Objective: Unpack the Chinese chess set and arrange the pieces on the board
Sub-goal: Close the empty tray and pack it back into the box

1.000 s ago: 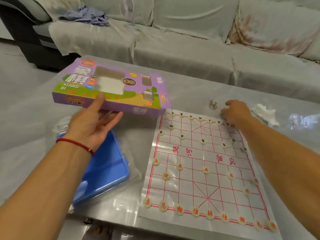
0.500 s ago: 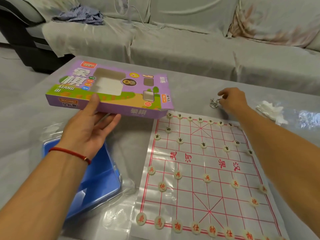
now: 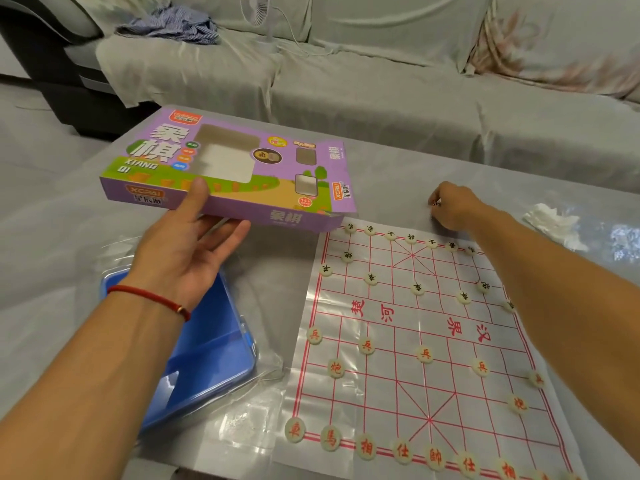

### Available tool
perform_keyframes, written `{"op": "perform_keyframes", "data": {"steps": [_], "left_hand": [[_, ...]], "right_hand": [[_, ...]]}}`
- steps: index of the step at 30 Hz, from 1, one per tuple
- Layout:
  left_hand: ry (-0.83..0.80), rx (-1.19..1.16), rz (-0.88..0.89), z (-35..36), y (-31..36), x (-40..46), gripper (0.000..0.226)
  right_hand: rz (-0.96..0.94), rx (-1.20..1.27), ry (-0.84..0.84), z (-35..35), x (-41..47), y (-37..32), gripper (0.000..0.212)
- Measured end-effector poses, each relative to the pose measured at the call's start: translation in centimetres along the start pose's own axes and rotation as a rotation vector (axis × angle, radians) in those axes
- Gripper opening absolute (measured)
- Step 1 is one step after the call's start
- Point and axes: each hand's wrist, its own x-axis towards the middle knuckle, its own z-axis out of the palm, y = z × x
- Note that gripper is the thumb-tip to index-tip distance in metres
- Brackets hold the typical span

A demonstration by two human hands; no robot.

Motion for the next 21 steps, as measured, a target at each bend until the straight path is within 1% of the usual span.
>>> {"op": "perform_keyframes", "data": {"steps": [2, 4, 7, 9, 11, 13, 15, 17, 19, 21], "left_hand": [[-0.005, 0.000, -0.001, -0.2, 0.2, -0.1, 0.030], [-0.007, -0.003, -0.003, -0.3, 0.5, -0.2, 0.030], [-0.014, -0.007, -0.006, -0.5, 0.8, -0.2, 0.028], [-0.018, -0.013, -0.005, -0.6, 1.0, -0.2, 0.027], [-0.022, -0.020, -0.005, -0.7, 1.3, -0.4, 0.028], [-0.028, -0.025, -0.006, -0.8, 1.5, -0.5, 0.028], [-0.035, -0.030, -0.002, -1.1, 1.8, -0.8, 0.029], [-0.040, -0.036, 0.001, -1.2, 2.1, -1.1, 0.029], [-0.041, -0.044, 0.004, -1.3, 2.3, -1.4, 0.028], [-0.046, -0.043, 0.001, -1.4, 2.4, -1.8, 0.030]], "right_hand": [[0.003, -0.052, 0.005, 0.1, -0.1, -0.3, 0.035], [-0.013, -0.066, 0.047, 0.1, -0.3, -0.4, 0.033], [-0.045, -0.021, 0.091, -0.4, -0.7, -0.2, 0.021], [-0.036, 0.115, 0.073, -1.2, -1.1, 0.1, 0.014], [0.000, 0.287, 0.051, -1.9, -1.5, 0.6, 0.012], [0.068, 0.511, 0.024, -2.5, -2.0, 1.0, 0.013], [0.140, 0.789, -0.001, -3.4, -2.9, 1.0, 0.015], [0.198, 0.971, -0.022, -4.4, -3.8, 0.9, 0.017], [0.248, 1.044, -0.051, -4.8, -4.4, 0.6, 0.018], [0.266, 0.980, -0.038, -4.4, -4.6, 0.3, 0.016]]}}
